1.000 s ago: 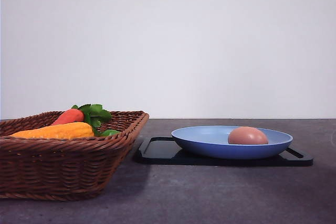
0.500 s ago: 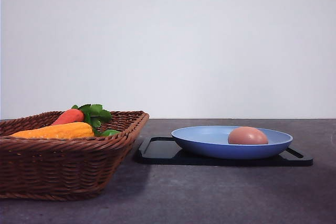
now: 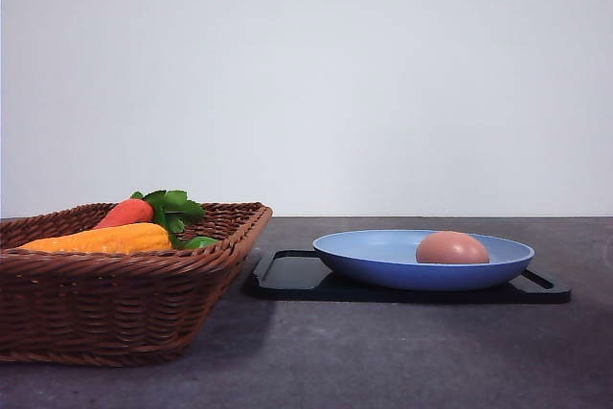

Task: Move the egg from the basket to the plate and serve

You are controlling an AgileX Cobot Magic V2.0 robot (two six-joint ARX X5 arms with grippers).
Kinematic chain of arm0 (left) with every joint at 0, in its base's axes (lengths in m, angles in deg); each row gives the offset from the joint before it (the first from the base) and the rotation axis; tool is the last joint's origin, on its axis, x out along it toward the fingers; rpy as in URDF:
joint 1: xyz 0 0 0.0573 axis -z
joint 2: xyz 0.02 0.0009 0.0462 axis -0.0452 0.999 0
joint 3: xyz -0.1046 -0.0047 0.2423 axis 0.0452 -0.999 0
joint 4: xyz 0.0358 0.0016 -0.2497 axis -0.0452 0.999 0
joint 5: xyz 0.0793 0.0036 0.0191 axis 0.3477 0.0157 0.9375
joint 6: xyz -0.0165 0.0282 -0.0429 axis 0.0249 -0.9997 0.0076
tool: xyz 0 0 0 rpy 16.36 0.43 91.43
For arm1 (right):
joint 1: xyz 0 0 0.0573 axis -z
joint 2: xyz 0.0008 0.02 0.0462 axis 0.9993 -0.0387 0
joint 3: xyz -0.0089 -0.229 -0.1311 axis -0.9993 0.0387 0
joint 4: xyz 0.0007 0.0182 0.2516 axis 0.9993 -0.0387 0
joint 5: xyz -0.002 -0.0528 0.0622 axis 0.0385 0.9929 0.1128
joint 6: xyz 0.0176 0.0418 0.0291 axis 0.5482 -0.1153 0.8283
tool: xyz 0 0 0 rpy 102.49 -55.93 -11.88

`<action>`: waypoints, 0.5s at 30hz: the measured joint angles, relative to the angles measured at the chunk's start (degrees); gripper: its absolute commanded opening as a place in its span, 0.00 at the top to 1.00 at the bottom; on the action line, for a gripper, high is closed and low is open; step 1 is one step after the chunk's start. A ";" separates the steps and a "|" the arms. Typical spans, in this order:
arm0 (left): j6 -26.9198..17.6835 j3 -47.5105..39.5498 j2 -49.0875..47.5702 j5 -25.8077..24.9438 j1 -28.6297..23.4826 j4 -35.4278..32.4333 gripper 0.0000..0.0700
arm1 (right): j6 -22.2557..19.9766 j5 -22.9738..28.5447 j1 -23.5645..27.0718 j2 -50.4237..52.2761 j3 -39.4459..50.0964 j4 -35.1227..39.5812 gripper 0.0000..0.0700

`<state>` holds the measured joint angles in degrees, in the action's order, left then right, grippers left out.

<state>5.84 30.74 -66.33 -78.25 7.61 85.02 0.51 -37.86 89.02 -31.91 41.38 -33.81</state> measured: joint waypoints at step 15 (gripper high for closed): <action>0.00 0.00 0.00 0.00 0.00 0.00 1.00 | 0.00 0.00 0.00 0.00 0.00 0.00 1.00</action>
<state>5.84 30.74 -66.33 -78.25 7.61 85.02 0.51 -37.86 89.02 -31.91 41.38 -33.81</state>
